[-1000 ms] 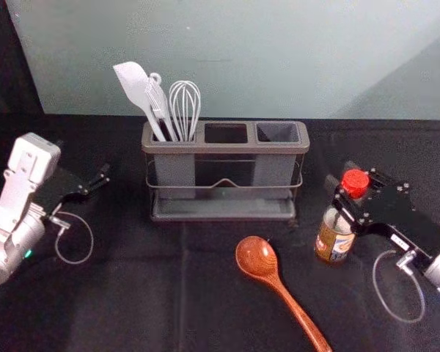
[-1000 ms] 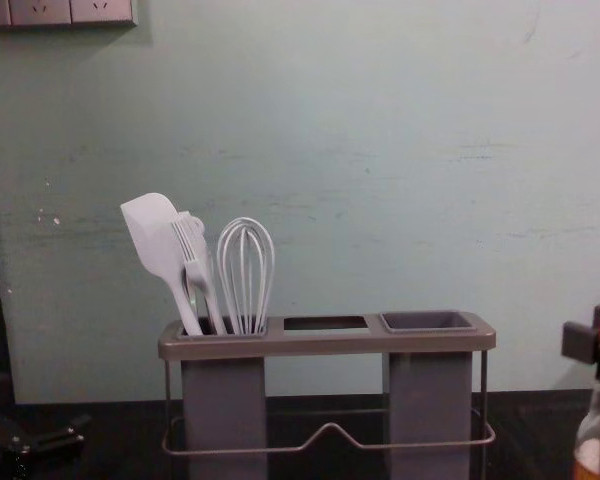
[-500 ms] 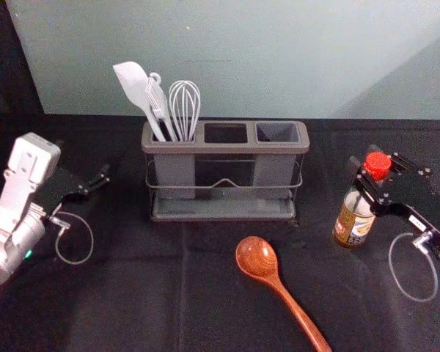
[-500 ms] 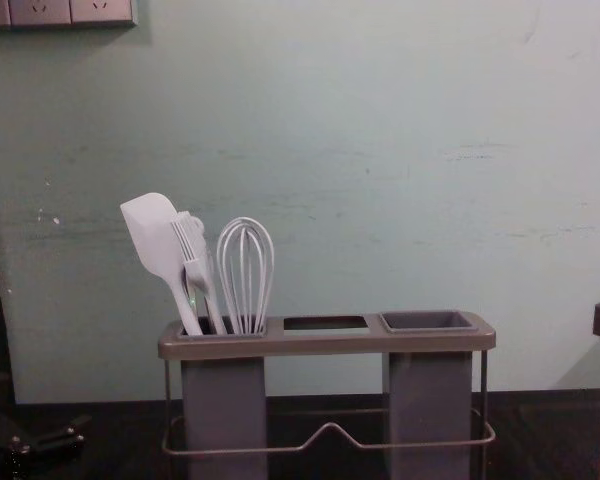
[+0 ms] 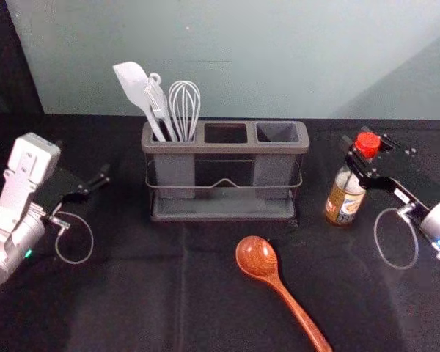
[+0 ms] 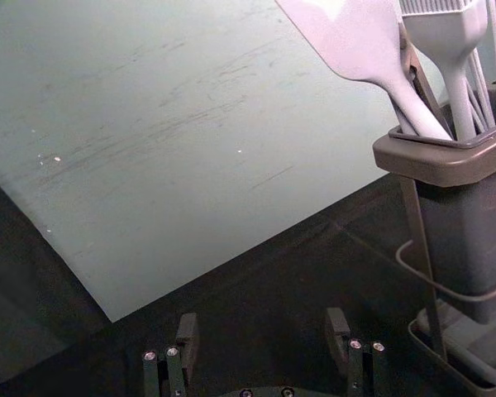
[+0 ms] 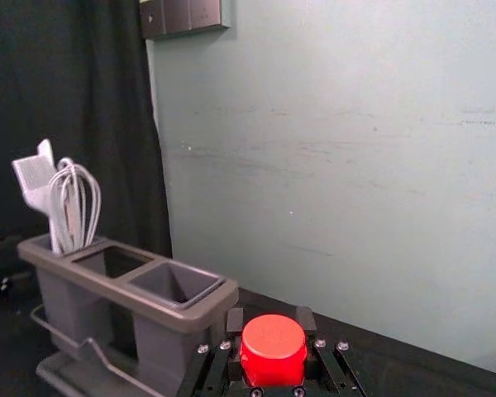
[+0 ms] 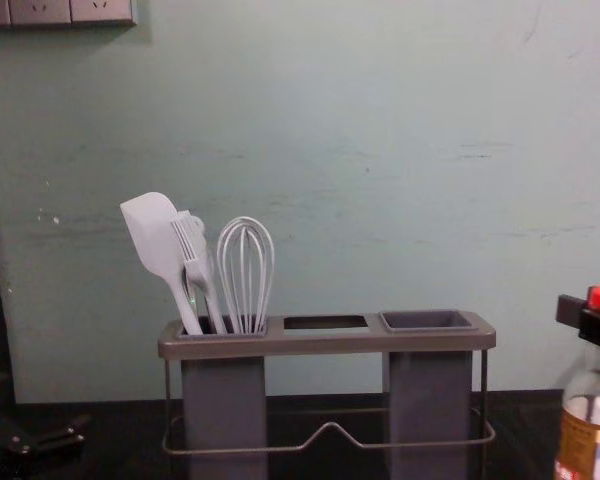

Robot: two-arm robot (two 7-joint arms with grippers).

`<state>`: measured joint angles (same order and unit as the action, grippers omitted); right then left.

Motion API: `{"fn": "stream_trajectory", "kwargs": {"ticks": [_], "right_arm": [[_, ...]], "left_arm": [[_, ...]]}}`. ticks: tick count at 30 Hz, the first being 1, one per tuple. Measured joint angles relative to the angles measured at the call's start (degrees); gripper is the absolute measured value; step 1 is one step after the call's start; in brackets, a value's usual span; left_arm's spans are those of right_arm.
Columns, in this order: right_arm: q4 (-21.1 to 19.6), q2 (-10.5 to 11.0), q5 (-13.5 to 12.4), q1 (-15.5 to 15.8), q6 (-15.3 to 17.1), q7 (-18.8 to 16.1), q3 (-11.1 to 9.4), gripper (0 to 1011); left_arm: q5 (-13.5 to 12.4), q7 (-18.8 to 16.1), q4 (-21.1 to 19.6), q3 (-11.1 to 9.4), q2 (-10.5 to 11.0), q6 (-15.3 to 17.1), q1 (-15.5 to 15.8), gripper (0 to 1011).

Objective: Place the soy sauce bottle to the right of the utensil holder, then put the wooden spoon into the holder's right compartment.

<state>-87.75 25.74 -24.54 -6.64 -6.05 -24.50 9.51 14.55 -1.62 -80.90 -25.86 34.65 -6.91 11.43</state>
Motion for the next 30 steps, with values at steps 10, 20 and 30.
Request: {"fn": "stream_trajectory", "kwargs": {"ticks": [10, 20, 30], "right_arm": [[8.5, -3.9, -1.3, -6.0, -2.4, -1.2, 1.9, 384], [14.5, -6.2, -0.8, -9.9, -3.6, -1.3, 3.2, 384], [17.5, -7.4, -1.3, -11.7, -4.2, -2.1, 3.3, 384]], "left_arm": [[0.0, 0.0, 0.0, 0.0, 0.0, 0.0, 0.0, 1005], [0.0, 0.0, 0.0, 0.0, 0.0, 0.0, 0.0, 1005], [0.0, 0.0, 0.0, 0.0, 0.0, 0.0, 0.0, 1005]]}}
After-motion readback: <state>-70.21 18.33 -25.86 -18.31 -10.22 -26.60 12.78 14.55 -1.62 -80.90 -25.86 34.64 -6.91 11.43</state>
